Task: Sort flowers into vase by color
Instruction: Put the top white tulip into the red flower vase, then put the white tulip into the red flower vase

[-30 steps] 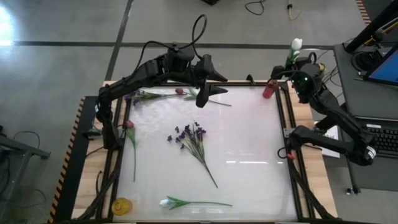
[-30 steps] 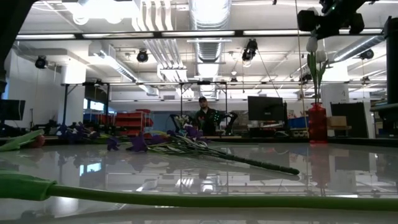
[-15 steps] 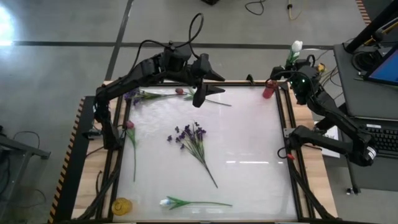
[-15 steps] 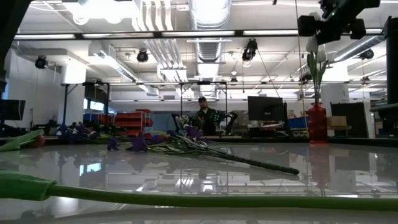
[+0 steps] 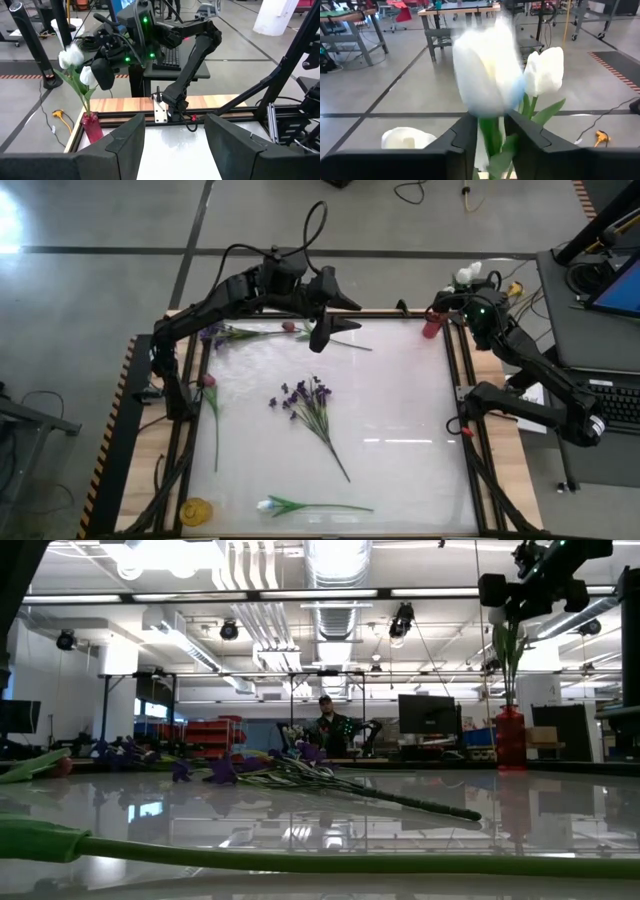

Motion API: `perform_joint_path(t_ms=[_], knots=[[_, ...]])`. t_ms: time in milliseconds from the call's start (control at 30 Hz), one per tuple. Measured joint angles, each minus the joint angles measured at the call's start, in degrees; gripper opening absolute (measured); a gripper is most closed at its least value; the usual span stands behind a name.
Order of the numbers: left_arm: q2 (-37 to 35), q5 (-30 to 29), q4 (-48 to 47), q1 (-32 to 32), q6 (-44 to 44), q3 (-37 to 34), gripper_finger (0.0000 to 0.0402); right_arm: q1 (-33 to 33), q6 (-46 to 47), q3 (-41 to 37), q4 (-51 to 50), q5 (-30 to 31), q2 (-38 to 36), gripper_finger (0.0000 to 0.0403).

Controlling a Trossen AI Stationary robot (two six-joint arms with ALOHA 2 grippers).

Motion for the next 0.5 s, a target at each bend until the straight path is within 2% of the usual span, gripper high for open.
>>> perform_joint_path(t_ms=[133, 500], knots=[[0.0, -0.02, 0.0, 0.0, 0.0, 0.0, 0.0194, 0.0, 1.52, 0.03, -0.64, -0.49, -0.04, 0.0118], [-0.17, -0.02, -0.83, 0.0, 0.0, 0.0, 0.0194, 0.0, 5.29, 4.01, -11.87, -4.11, 0.09, 0.0169]])
